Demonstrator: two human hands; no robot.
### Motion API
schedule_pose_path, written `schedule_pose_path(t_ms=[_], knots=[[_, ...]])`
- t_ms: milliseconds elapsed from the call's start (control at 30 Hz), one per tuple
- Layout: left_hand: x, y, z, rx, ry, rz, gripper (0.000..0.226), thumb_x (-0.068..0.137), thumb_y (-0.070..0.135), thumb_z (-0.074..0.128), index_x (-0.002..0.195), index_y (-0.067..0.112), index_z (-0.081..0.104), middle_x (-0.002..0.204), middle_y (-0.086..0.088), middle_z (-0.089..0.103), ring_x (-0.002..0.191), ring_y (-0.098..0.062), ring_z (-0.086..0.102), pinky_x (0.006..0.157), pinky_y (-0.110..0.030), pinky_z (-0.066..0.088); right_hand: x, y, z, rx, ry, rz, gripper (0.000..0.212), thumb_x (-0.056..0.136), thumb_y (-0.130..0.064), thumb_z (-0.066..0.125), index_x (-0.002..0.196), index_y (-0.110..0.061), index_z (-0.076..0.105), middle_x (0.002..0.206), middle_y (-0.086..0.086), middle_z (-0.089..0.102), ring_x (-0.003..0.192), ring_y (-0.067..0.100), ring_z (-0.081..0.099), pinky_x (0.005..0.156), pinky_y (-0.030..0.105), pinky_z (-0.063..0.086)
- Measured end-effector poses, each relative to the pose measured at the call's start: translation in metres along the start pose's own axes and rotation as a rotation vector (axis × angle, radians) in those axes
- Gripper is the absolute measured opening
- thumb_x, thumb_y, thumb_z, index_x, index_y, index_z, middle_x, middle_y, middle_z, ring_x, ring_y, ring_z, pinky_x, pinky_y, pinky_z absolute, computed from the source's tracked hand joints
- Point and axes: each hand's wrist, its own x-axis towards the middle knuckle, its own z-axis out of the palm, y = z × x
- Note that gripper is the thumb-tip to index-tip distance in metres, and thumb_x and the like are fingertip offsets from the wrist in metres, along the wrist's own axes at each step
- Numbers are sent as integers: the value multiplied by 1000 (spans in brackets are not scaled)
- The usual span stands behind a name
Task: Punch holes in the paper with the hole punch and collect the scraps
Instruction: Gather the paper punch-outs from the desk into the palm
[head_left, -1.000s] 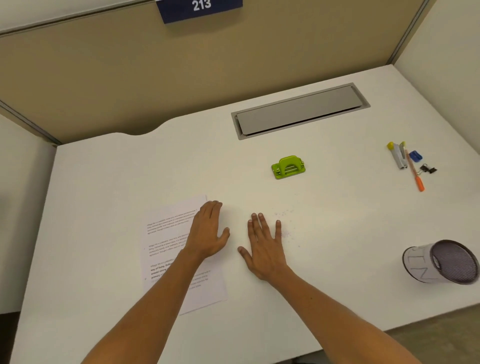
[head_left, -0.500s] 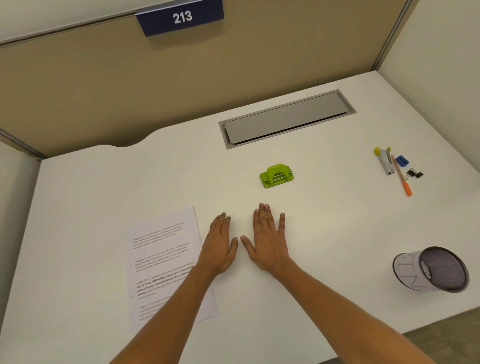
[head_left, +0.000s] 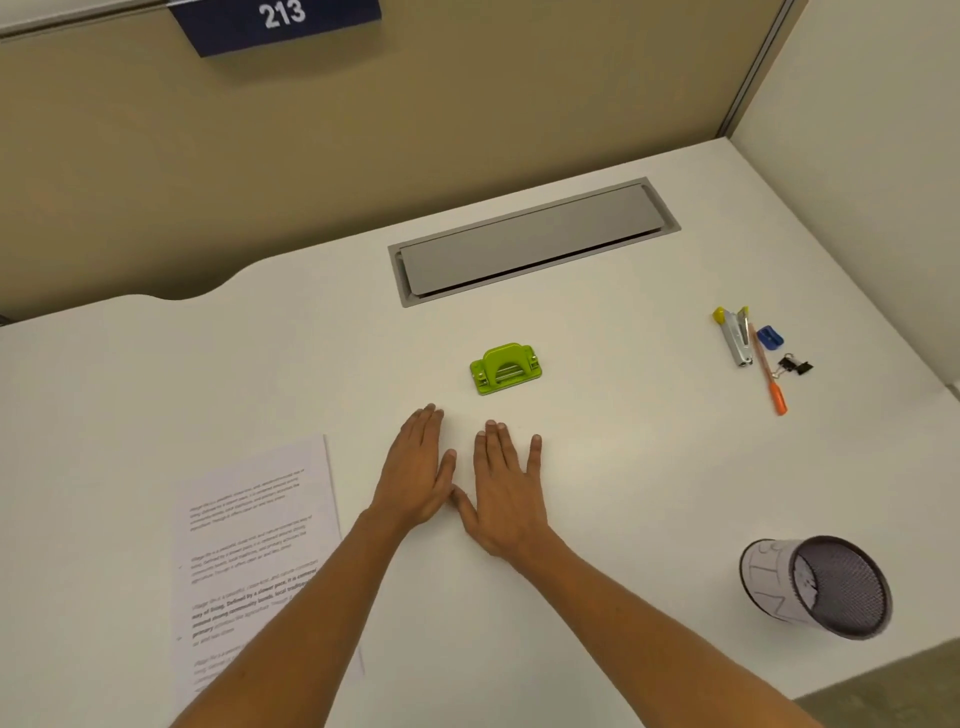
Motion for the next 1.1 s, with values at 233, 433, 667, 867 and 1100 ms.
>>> schedule_pose_path(t_ms=[233, 433, 667, 867, 1100], knots=[[75, 26, 1, -79, 2, -101, 78, 90, 21, 67, 152, 4, 23, 157, -12, 31, 142, -30, 30, 113, -39, 32, 32, 73, -50, 480, 386, 168, 53, 93, -21, 58, 141, -3, 47, 148, 12, 48, 133, 30, 45, 106, 42, 43], [100, 29, 16, -63, 73, -205, 82, 83, 28, 76, 148, 7, 32, 141, -11, 52, 129, -31, 42, 99, -41, 42, 60, 109, -64, 657, 227, 162, 51, 83, -2, 56, 132, -7, 44, 128, 8, 56, 117, 27, 50, 95, 47, 46], [104, 32, 19, -77, 118, -253, 78, 82, 29, 77, 147, 15, 36, 134, -10, 57, 126, -28, 45, 94, -38, 44, 60, 100, -58, 578, 270, 144, 45, 82, 0, 55, 126, -7, 48, 129, 0, 56, 115, 27, 50, 90, 46, 43], [103, 32, 23, -52, 112, -262, 72, 86, 31, 73, 147, 17, 35, 138, -9, 56, 126, -27, 45, 95, -39, 45, 60, 97, -57, 552, 252, 165, 45, 82, -1, 54, 126, -9, 48, 128, -1, 56, 115, 23, 48, 93, 44, 41], [102, 34, 21, -47, 92, -257, 78, 86, 31, 73, 149, 16, 30, 141, -11, 53, 128, -28, 46, 97, -40, 45, 57, 97, -55, 604, 282, 171, 49, 84, -2, 55, 132, -8, 46, 133, 2, 54, 119, 25, 49, 98, 44, 41]])
